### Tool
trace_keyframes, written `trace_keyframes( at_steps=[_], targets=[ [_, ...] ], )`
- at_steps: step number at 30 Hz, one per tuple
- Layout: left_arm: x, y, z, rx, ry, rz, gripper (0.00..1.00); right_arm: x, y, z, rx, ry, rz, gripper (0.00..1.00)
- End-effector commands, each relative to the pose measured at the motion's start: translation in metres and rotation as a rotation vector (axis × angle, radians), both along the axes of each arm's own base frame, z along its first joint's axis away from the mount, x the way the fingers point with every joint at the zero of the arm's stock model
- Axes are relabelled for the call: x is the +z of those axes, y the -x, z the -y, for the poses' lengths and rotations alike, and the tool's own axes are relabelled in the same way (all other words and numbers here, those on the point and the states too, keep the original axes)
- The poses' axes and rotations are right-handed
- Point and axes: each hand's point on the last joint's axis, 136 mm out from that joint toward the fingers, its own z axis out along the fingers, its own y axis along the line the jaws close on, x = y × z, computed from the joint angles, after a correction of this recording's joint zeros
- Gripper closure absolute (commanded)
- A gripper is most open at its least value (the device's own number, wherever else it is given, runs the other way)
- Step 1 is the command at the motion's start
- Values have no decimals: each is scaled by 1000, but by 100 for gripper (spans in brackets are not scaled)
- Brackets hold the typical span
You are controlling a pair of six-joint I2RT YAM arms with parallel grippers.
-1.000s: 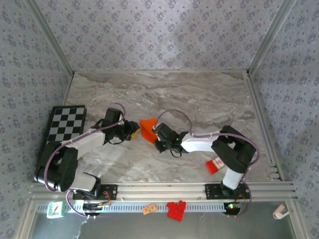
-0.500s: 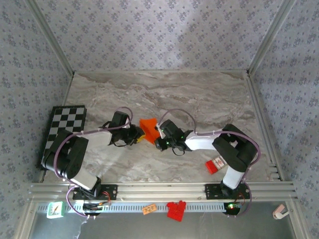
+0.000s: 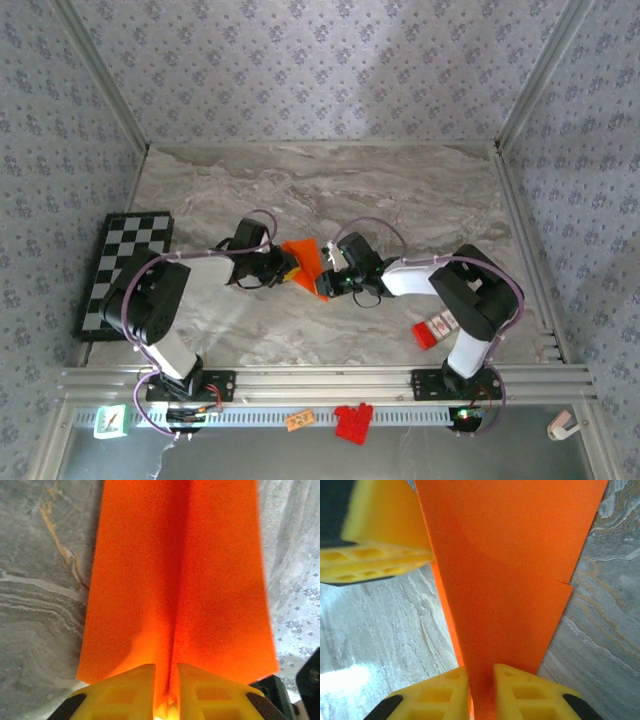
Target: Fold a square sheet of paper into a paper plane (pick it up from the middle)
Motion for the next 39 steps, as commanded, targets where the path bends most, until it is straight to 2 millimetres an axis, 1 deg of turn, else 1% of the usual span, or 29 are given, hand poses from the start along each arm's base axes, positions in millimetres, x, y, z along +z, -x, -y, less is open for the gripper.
trace_keyframes(
  at_steps=[1,6,13,17,23,31,36,39],
  targets=[
    [8,-5,11,-41,30,34,82,-6,8,0,6,-36,-80,80],
    [7,-5,13,-49,35,37,79,-8,8,0,2,-55,-108,80],
    [8,-2,13,-93,31,88,70,-10,6,1,-8,-56,-127,79],
    [5,0,11,-107,22,106,64,-13,6,2,-11,-50,-135,79],
    [2,-2,17,-118,40,108,60,-14,5,2,-13,-47,-139,78],
    [-10,1,14,-111,8,55,58,-14,5,5,-22,-38,-138,76],
    [-23,10,7,-115,-60,-8,56,-8,2,5,-30,-36,-124,73],
    [-33,17,-1,-121,-132,-53,54,-3,1,7,-40,-30,-115,71]
  ],
)
